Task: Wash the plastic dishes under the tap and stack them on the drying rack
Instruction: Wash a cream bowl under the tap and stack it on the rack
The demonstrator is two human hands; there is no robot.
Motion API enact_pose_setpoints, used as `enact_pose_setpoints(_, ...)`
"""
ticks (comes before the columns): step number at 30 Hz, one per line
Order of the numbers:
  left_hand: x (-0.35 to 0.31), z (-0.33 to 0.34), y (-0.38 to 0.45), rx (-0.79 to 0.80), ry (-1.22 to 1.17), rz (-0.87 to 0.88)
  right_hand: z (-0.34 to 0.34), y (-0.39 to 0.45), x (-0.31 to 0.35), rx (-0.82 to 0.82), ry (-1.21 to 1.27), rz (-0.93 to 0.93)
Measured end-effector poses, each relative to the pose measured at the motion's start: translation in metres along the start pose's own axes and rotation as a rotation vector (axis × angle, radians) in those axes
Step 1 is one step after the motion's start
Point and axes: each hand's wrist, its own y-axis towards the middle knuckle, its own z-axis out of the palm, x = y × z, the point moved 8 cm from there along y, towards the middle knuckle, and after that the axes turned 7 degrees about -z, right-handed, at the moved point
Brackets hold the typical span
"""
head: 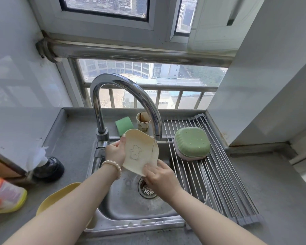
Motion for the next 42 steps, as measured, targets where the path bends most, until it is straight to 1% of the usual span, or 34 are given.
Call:
enact_pose_setpoints(2, 0.003, -0.001, 0.000, -0.003, 0.022, -0.010, 0.007, 0.000, -0.005, 0.133, -0.178, 0.089)
enact_pose_setpoints(3, 0.006, -0.002, 0.000, -0.001, 0.021, -0.031, 0.009, 0.001, -0.006, 0.185, -0.225, 0.139)
enact_pose_setpoints(5, 0.012, -0.003, 0.000, -0.003, 0.026, -0.055, 0.017, 0.001, -0.005, 0.270, -0.243, 0.217)
enact_pose_setpoints(6, 0.015, -0.003, -0.002, 0.003, 0.011, -0.071, 0.022, 0.001, -0.003, 0.275, -0.236, 0.233)
enact_pose_setpoints(9, 0.030, 0.008, -0.014, 0.086, -0.132, -0.150, 0.019, 0.013, 0.008, 0.165, -0.127, 0.265)
enact_pose_setpoints(10, 0.037, 0.011, -0.021, 0.101, -0.163, -0.151, 0.016, 0.018, 0.013, 0.138, -0.084, 0.265)
enact_pose_setpoints(13, 0.043, 0.008, -0.037, 0.070, -0.255, -0.114, 0.001, 0.031, 0.027, 0.048, -0.001, 0.262)
enact_pose_setpoints(14, 0.045, 0.008, -0.037, 0.103, -0.312, -0.129, -0.001, 0.031, 0.029, -0.008, 0.045, 0.266)
enact_pose_setpoints(15, 0.043, 0.010, -0.039, 0.169, -0.351, -0.151, -0.003, 0.030, 0.029, -0.088, 0.102, 0.268)
enact_pose_setpoints(17, 0.040, 0.015, -0.041, 0.287, -0.383, -0.204, -0.006, 0.023, 0.030, -0.230, 0.260, 0.293)
enact_pose_setpoints(18, 0.040, 0.017, -0.043, 0.317, -0.384, -0.224, -0.007, 0.020, 0.029, -0.285, 0.351, 0.320)
enact_pose_setpoints(19, 0.037, 0.016, -0.045, 0.313, -0.370, -0.232, -0.009, 0.016, 0.028, -0.328, 0.432, 0.347)
enact_pose_setpoints(20, 0.037, 0.014, -0.043, 0.291, -0.358, -0.232, -0.010, 0.014, 0.026, -0.347, 0.506, 0.361)
enact_pose_setpoints(22, 0.037, 0.010, -0.039, 0.257, -0.365, -0.266, -0.006, 0.011, 0.023, -0.292, 0.598, 0.330)
enact_pose_setpoints(24, 0.041, 0.008, -0.037, 0.249, -0.372, -0.333, -0.003, 0.005, 0.020, -0.203, 0.528, 0.220)
enact_pose_setpoints(26, 0.042, 0.010, -0.037, 0.263, -0.353, -0.371, -0.008, 0.001, 0.015, -0.179, 0.349, 0.097)
enact_pose_setpoints(28, 0.039, 0.010, -0.039, 0.281, -0.319, -0.382, -0.012, -0.001, 0.008, -0.163, 0.201, 0.018)
enact_pose_setpoints(30, 0.035, 0.011, -0.042, 0.300, -0.284, -0.390, -0.009, -0.002, 0.002, -0.070, 0.046, -0.025)
enact_pose_setpoints(33, 0.033, 0.012, -0.042, 0.338, -0.237, -0.401, 0.002, -0.004, -0.009, 0.087, -0.203, 0.036)
enact_pose_setpoints(35, 0.034, 0.015, -0.042, 0.362, -0.229, -0.425, 0.006, -0.004, -0.011, 0.115, -0.226, 0.097)
enact_pose_setpoints(36, 0.035, 0.015, -0.043, 0.357, -0.240, -0.433, 0.006, -0.001, -0.010, 0.100, -0.207, 0.113)
enact_pose_setpoints(38, 0.039, 0.015, -0.045, 0.318, -0.302, -0.436, -0.001, 0.006, -0.001, 0.019, -0.124, 0.098)
enact_pose_setpoints(40, 0.047, 0.016, -0.048, 0.258, -0.346, -0.381, -0.013, 0.017, 0.008, -0.063, 0.011, 0.106)
enact_pose_setpoints(42, 0.051, 0.017, -0.055, 0.232, -0.374, -0.343, -0.019, 0.028, 0.019, -0.107, 0.116, 0.123)
